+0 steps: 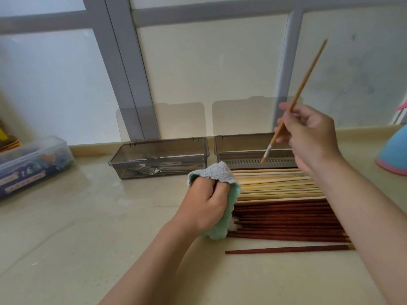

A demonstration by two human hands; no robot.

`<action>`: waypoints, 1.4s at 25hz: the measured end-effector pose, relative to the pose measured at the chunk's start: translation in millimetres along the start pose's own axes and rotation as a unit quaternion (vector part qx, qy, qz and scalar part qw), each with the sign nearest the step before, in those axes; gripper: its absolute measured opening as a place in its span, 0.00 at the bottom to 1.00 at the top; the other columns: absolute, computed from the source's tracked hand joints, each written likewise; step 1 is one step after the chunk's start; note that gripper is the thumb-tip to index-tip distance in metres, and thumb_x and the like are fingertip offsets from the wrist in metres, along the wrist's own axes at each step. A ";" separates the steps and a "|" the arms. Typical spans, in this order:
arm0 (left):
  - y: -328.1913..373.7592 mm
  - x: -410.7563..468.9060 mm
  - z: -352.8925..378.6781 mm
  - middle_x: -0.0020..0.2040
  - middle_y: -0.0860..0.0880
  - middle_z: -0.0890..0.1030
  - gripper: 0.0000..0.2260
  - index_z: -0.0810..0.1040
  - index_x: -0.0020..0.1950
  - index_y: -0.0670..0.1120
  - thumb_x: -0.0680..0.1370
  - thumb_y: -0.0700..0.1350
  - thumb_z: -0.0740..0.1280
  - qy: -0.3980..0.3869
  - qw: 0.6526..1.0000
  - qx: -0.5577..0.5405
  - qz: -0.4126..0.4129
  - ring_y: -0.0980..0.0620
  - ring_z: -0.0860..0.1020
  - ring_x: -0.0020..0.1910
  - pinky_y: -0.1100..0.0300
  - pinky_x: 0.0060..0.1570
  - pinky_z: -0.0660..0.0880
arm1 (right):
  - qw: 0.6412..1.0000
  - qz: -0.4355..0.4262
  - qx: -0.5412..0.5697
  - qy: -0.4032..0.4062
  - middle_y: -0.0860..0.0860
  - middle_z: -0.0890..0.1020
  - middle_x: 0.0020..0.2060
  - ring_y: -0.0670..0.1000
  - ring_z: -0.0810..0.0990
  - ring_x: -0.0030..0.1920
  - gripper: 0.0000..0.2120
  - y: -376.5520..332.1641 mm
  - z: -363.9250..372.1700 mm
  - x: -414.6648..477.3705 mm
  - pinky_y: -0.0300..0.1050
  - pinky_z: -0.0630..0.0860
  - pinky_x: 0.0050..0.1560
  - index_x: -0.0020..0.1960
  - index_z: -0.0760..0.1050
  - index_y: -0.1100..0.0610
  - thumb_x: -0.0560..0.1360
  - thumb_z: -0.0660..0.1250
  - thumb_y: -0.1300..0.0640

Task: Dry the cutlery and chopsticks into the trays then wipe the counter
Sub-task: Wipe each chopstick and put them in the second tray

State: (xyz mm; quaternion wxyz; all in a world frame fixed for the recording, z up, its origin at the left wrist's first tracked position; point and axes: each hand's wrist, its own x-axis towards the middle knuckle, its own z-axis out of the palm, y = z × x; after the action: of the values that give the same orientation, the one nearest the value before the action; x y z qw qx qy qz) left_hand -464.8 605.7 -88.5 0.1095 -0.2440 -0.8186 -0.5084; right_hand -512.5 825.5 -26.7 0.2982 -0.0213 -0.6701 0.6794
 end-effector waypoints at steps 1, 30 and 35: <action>-0.5 0.4 0.0 0.30 0.58 0.74 0.15 0.69 0.35 0.52 0.82 0.43 0.58 0.011 1.000 -0.001 -0.002 0.61 0.69 0.29 0.69 0.31 0.65 | 0.999 -0.030 -0.026 -0.009 0.52 0.79 0.40 0.49 0.80 0.39 0.10 -5.2 4.1 7.4 0.41 0.80 0.37 0.56 0.81 0.53 0.83 0.63 0.63; -6.5 9.7 -8.2 0.44 0.35 0.77 0.17 0.75 0.46 0.35 0.78 0.49 0.57 0.140 0.981 -0.112 -0.075 0.45 0.74 0.40 0.48 0.41 0.72 | 0.734 -0.041 -0.604 -0.307 0.48 0.81 0.55 0.52 0.79 0.58 0.09 36.3 -18.6 -36.5 0.52 0.76 0.60 0.56 0.82 0.49 0.81 0.65 0.56; -6.8 9.8 -7.9 0.43 0.35 0.76 0.16 0.75 0.46 0.36 0.80 0.48 0.57 0.138 0.981 -0.110 -0.077 0.50 0.73 0.39 0.51 0.41 0.70 | 0.734 -0.073 -0.606 -0.296 0.46 0.76 0.47 0.52 0.76 0.51 0.08 38.1 -16.7 -37.3 0.52 0.76 0.54 0.44 0.74 0.48 0.79 0.65 0.60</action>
State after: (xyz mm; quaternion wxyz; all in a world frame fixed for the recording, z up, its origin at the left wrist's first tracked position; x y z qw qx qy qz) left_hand -477.2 599.0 -86.0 0.1548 -0.1182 -0.7506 -0.6314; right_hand -489.1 827.2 -77.4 0.0573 0.0536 -0.9939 0.0769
